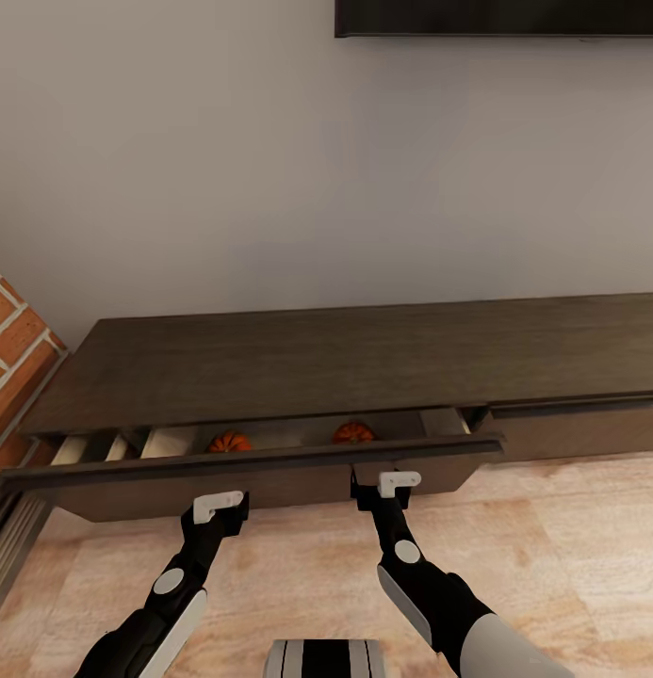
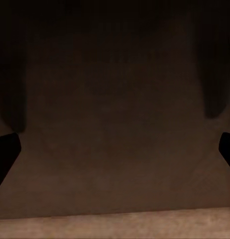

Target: Place each of the two pumpkins and all three candles from the living room inside a cabinet in the living room (use any cabinet), then make sure every cabinet is closed, and position the cauldron so it is next to a table in the living room.

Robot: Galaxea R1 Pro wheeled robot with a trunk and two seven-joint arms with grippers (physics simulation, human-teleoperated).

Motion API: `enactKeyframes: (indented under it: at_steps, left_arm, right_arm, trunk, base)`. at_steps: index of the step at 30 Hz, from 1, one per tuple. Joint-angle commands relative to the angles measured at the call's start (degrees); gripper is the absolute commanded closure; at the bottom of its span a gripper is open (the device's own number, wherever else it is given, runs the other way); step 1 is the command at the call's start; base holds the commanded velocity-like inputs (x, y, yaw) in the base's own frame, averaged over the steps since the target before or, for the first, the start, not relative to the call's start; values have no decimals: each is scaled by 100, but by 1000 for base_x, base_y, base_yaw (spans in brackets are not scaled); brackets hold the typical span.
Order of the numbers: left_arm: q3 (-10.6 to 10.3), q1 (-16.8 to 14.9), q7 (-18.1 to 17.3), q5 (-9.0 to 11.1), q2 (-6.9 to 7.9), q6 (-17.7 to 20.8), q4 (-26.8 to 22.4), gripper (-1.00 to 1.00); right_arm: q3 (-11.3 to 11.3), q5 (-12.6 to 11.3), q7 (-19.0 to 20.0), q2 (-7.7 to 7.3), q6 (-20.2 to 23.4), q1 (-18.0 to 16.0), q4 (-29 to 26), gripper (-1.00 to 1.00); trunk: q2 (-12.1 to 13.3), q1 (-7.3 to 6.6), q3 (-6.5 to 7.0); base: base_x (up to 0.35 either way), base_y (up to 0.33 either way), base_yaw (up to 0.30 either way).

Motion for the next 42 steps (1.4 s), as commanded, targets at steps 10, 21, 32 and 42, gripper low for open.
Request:
enactKeyframes:
  at_steps: [10,21,32,42]
  left_arm:
    - [-29,-3,45,58,15,-22,-4,-100]
    - [-24,-4,45,58,17,-22,-4,-100]
    - [-21,-4,45,58,16,-16,-4,-100]
    - [-22,-4,45,58,17,-22,-4,-100]
  right_arm:
    - [32,-62,-38,1,-45,-10,2,-100]
    - [32,-63,-38,1,-45,-10,2,-100]
    - [32,-63,-38,-2,-45,-12,-6,-100]
    - [32,-61,-38,-4,-45,-10,-5,-100]
  trunk:
    - [-2,1,-4]
    - [-2,1,-4]
    - [-2,1,-4]
    - [-2,1,-4]
  base:
    - [132,0,0]
    - [61,0,0]
    - [74,0,0]
    - [15,0,0]
